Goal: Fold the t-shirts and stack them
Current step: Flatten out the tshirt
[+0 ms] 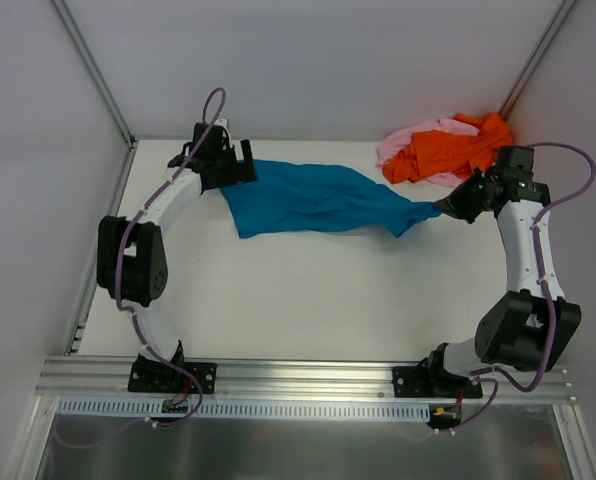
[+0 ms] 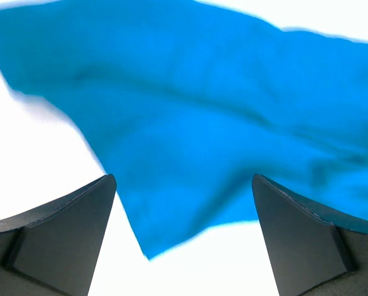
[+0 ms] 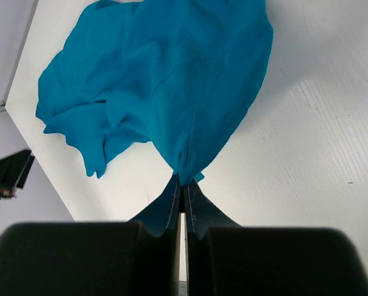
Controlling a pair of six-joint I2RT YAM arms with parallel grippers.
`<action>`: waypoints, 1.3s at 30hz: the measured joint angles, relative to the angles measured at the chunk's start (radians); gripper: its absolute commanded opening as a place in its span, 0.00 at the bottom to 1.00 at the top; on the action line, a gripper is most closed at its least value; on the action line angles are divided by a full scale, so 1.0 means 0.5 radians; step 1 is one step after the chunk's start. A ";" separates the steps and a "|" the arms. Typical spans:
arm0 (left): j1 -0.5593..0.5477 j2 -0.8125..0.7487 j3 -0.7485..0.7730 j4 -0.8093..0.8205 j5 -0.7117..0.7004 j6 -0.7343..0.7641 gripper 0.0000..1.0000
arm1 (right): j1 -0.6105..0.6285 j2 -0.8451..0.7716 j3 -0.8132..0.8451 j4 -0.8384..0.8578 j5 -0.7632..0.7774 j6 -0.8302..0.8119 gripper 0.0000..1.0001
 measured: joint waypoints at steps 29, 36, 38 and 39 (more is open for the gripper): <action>-0.111 -0.388 -1.147 0.355 0.159 -0.390 0.93 | 0.000 -0.185 -0.071 0.010 -0.040 0.014 0.00; -0.111 -0.259 -1.096 0.644 0.226 -0.424 0.66 | 0.000 -0.199 -0.080 -0.028 -0.037 0.013 0.01; -0.111 -0.221 -1.083 0.678 0.246 -0.441 0.24 | 0.000 -0.206 -0.080 -0.036 -0.033 0.013 0.01; -0.111 -0.196 -1.083 0.680 0.258 -0.449 0.02 | 0.000 -0.208 -0.080 -0.038 -0.031 0.013 0.01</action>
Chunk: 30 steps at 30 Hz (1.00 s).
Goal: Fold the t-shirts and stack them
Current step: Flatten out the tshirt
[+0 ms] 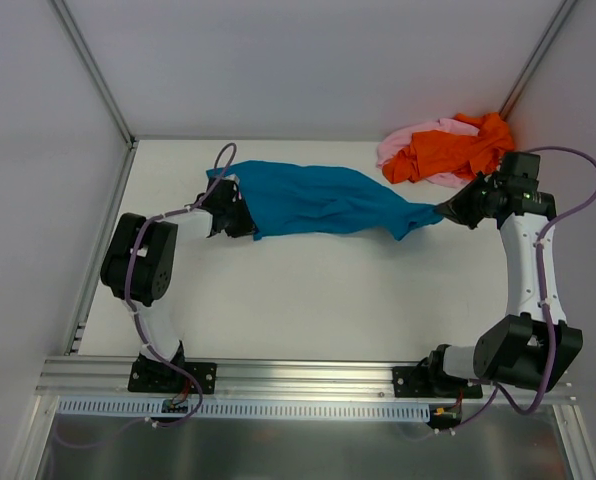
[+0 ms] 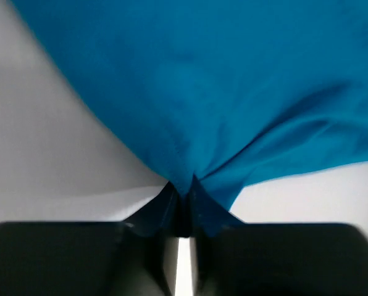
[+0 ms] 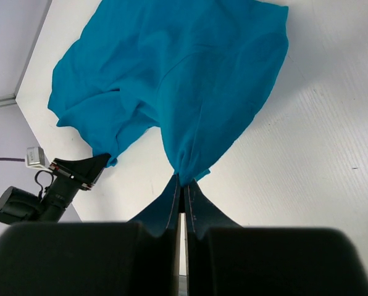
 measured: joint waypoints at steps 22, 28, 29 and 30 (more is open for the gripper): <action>-0.004 -0.478 0.642 -0.829 -0.041 0.078 0.00 | 0.000 -0.047 0.081 -0.043 0.047 0.002 0.01; 0.033 -0.630 0.960 -1.066 -0.060 0.080 0.00 | -0.005 -0.041 0.483 -0.068 0.063 0.004 0.01; 0.050 -0.650 1.010 -1.089 -0.062 0.081 0.00 | -0.008 -0.035 0.571 -0.068 0.062 0.005 0.01; 0.069 -0.671 1.048 -1.110 -0.064 0.081 0.00 | -0.010 -0.025 0.665 -0.070 0.061 0.007 0.01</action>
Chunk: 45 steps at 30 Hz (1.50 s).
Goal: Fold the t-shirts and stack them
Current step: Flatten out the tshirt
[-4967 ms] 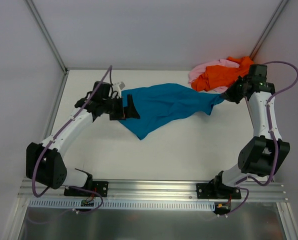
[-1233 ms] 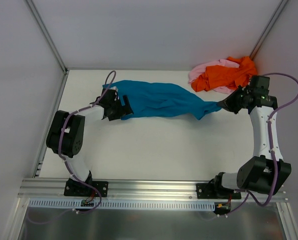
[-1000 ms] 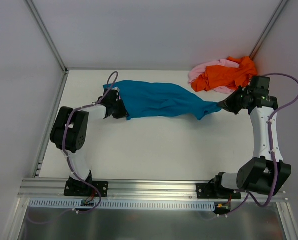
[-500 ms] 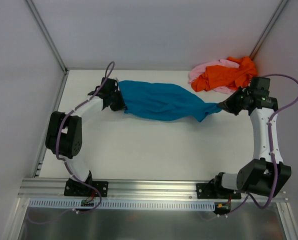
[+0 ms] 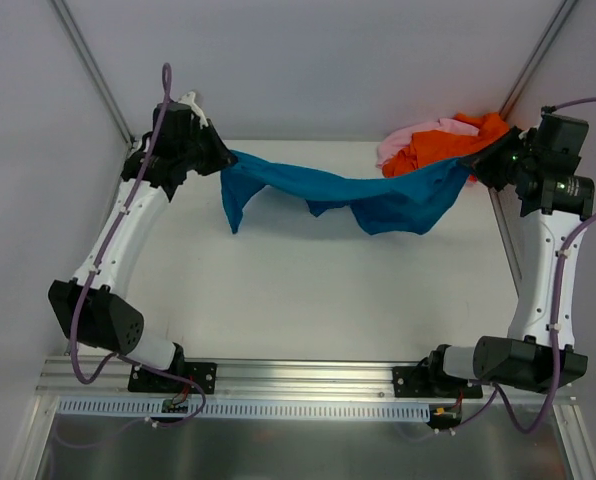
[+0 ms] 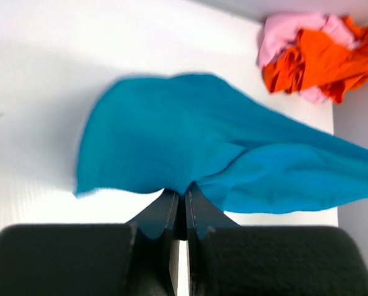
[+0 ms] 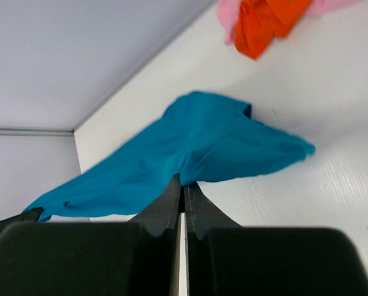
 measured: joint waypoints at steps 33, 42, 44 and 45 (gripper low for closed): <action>0.216 -0.261 0.800 -0.292 -0.017 0.084 0.00 | -0.027 0.075 0.712 0.155 -0.066 0.105 0.01; 0.216 -0.576 1.034 -0.417 0.071 0.038 0.00 | -0.029 -0.213 1.004 0.256 0.062 0.130 0.01; 0.216 -0.666 1.045 -0.419 0.078 0.032 0.00 | -0.028 -0.250 1.083 0.277 0.093 0.130 0.01; 0.216 -0.700 1.051 -0.419 0.078 0.030 0.00 | -0.028 -0.269 1.131 0.284 0.108 0.130 0.00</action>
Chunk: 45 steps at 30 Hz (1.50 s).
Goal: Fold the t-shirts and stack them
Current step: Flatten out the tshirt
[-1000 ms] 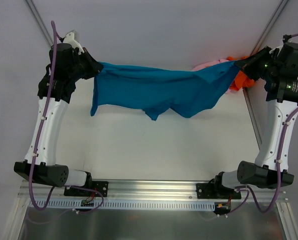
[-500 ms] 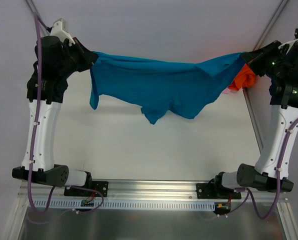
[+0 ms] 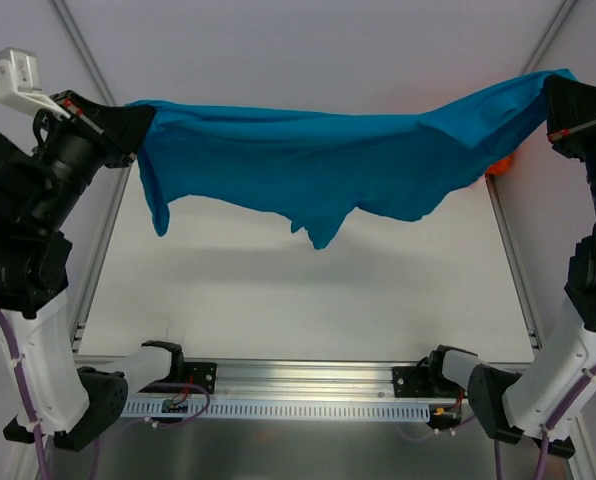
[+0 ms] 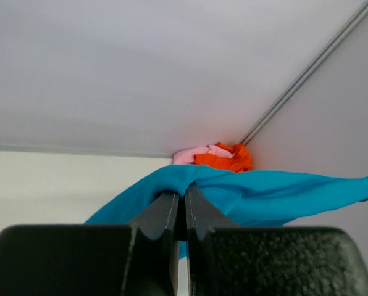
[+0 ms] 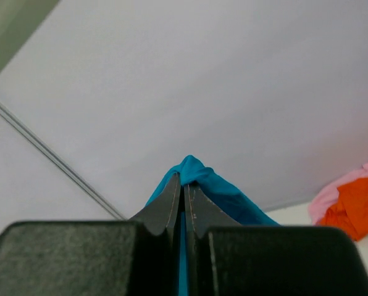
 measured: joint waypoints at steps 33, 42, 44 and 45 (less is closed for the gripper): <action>0.066 1.052 0.452 0.163 0.179 -0.173 0.00 | 0.052 1.108 0.366 0.117 0.085 0.137 0.00; 0.105 0.995 0.381 0.267 0.275 -0.253 0.00 | 0.049 0.848 0.133 0.259 0.069 0.124 0.00; 0.105 0.873 0.214 0.282 0.294 -0.254 0.00 | 0.047 0.697 -0.043 0.249 0.056 0.101 0.00; 0.105 0.795 0.098 0.309 0.300 -0.255 0.00 | 0.047 0.622 -0.137 0.256 0.042 0.082 0.07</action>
